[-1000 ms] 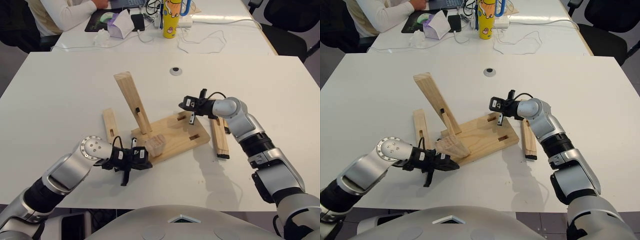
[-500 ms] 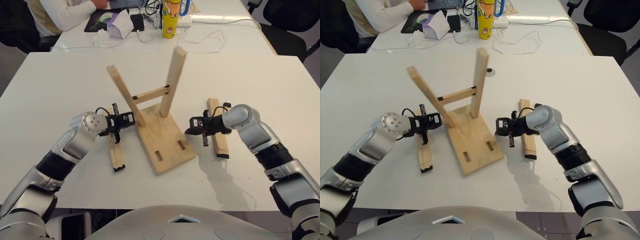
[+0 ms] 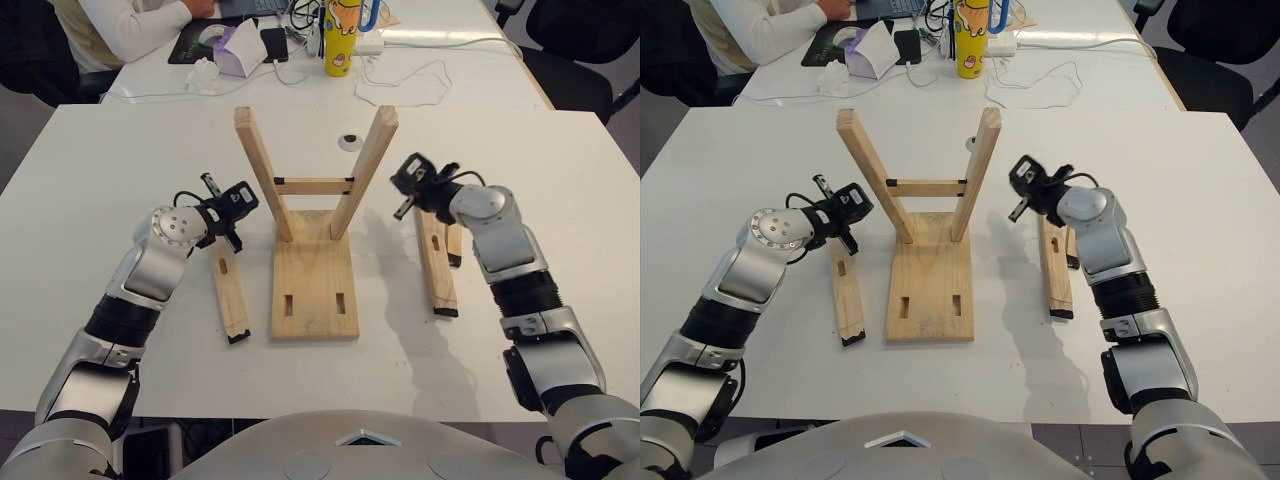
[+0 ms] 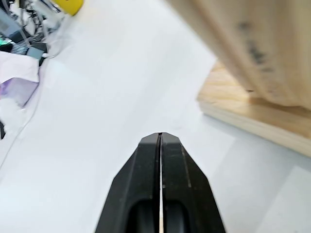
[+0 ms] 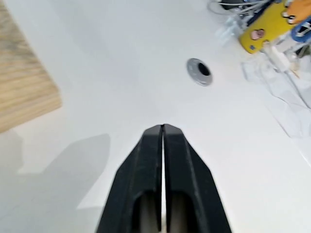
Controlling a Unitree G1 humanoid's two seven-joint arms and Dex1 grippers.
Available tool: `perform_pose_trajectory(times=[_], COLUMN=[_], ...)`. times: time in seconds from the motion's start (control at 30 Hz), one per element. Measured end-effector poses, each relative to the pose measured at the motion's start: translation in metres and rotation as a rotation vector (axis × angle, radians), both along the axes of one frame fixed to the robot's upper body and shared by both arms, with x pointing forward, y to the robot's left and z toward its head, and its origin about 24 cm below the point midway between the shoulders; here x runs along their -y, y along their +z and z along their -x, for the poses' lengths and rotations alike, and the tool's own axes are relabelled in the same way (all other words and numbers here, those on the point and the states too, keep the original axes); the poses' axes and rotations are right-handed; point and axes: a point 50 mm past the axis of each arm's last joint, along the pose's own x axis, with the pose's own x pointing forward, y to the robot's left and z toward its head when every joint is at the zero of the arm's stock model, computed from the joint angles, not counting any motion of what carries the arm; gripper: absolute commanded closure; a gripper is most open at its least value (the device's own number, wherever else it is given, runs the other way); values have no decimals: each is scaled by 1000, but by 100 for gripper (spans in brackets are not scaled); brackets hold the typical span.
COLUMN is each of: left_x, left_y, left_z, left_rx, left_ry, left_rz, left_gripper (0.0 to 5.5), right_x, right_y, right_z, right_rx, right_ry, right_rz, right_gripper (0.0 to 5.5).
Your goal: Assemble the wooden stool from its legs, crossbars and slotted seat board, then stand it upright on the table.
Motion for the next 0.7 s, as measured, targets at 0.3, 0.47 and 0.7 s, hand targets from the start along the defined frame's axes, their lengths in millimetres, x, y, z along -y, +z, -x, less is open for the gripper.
perform_pose_trajectory(times=[0.3, 0.47, 0.7], left_x=[-16, -6, -1], left_y=[17, 24, -2], left_z=[23, 31, 52], left_rx=[133, 330, 430], left_ry=[290, 454, 608], left_rz=[320, 578, 740], left_gripper=[550, 550, 550], right_x=[78, 85, 71], right_y=[22, -12, -14], right_z=[33, 75, 90], right_rx=[126, -26, -106], right_ry=[-483, -620, -553], right_rz=[-349, -415, -480], right_gripper=[549, 549, 549])
